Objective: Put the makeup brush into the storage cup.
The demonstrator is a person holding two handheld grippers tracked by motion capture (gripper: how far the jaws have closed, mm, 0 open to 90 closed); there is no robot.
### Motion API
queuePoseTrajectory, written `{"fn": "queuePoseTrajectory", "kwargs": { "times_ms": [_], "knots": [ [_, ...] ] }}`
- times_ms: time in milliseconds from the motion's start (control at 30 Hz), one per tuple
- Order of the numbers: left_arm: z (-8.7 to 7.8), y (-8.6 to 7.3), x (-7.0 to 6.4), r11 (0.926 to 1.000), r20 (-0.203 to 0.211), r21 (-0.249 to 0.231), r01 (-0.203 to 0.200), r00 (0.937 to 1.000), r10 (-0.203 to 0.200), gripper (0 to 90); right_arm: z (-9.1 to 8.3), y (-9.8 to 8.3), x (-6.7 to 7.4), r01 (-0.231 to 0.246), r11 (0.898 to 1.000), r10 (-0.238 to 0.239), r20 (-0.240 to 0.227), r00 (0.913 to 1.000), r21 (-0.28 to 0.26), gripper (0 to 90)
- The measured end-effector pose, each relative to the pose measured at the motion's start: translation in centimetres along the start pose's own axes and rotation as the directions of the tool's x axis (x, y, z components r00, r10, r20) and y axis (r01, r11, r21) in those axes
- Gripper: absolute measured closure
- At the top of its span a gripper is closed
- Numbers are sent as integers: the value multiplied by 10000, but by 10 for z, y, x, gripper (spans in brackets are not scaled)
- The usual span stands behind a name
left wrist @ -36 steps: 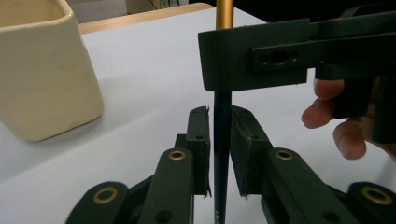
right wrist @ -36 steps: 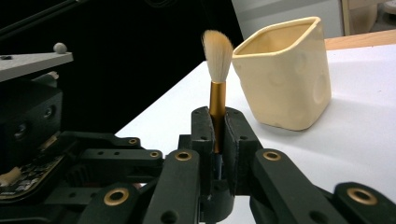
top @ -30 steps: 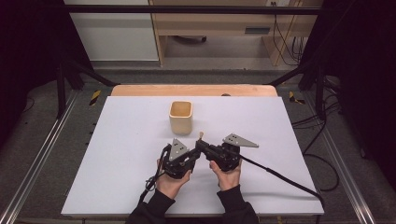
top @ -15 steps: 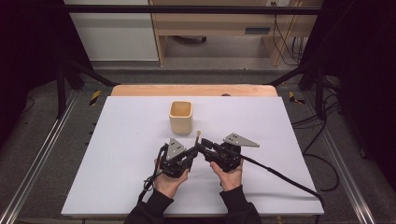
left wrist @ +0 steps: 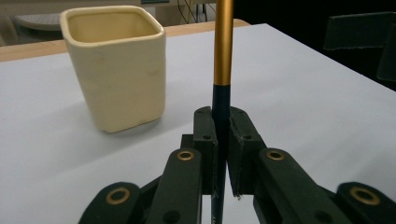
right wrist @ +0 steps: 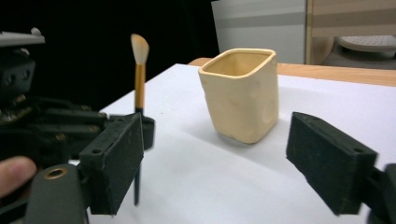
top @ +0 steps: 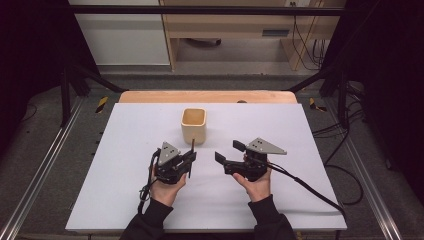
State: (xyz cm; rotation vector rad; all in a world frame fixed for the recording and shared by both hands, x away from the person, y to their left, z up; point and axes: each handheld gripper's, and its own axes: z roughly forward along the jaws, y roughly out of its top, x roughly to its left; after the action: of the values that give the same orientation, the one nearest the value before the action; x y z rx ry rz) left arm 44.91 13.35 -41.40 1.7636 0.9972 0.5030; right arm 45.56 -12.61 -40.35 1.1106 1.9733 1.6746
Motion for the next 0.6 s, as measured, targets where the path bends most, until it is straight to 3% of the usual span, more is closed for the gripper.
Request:
{"fn": "queuePoseTrajectory", "kwargs": {
  "times_ms": [367,600],
  "knots": [
    [-15,17,13,9988,24,-497,-48,10000,49,823,-12,-2,-13,417,9979,-449,666,9968,495,82],
    [-22,31,22,9972,161,-752,-27,9999,39,824,-28,-11,-27,460,9955,-550,1111,9923,824,57]
  ]
}}
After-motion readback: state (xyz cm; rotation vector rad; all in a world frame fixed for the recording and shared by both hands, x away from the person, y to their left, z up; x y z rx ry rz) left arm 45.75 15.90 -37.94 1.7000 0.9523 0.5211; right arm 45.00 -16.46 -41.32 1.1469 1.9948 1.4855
